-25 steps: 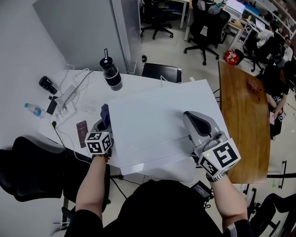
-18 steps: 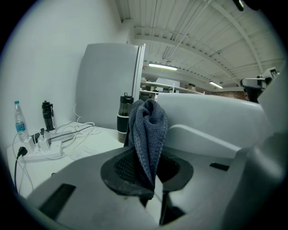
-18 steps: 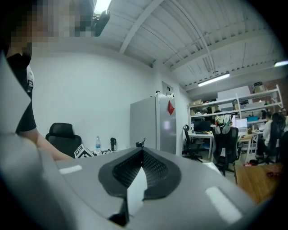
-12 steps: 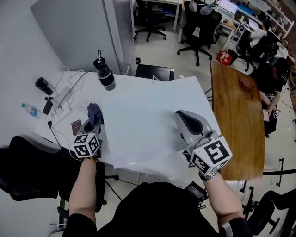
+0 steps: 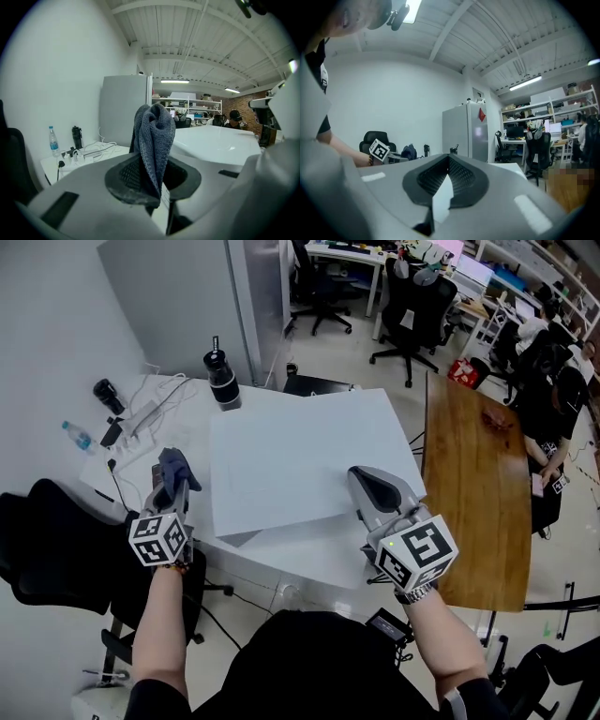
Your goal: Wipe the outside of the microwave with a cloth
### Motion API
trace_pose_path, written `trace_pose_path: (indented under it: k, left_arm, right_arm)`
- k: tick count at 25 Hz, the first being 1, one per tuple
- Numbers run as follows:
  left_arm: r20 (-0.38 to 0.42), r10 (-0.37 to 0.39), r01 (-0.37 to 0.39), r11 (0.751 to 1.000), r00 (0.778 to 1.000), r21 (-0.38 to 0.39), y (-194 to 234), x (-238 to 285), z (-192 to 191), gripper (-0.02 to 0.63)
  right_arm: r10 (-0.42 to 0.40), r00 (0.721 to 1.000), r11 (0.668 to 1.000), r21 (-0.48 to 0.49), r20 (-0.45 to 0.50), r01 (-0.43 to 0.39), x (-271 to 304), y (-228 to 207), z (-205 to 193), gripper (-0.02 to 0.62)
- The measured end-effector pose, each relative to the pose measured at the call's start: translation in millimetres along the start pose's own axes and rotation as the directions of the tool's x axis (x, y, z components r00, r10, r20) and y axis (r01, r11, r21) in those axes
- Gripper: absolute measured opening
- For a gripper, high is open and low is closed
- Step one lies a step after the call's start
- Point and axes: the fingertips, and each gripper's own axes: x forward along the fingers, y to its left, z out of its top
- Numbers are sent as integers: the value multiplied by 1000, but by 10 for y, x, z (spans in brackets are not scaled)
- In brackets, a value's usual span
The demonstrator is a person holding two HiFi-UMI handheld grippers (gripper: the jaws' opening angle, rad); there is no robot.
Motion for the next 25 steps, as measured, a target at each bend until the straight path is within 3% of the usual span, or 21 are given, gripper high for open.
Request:
trace_pose_path:
  k: [7, 12, 18, 25]
  left_arm:
    - [53, 98, -98, 995, 994, -1, -344, -917, 34, 78]
    - [89, 122, -121, 993, 989, -12, -822, -1516, 3, 78]
    - [134, 72, -72, 997, 988, -7, -1572, -2049, -3, 78]
    - [163, -56, 54, 998, 985, 15, -2462, -2394, 20, 78]
  right_arm:
    - [67, 998, 998, -5, -1, -67, -633, 155, -63, 0]
    - [99, 995, 995, -2, -4, -99, -1125, 227, -148, 0]
    - [128, 992, 992, 2, -15, -127, -1646, 397, -280, 0]
    - [148, 989, 989, -4, -18, -148, -2082, 549, -358, 0]
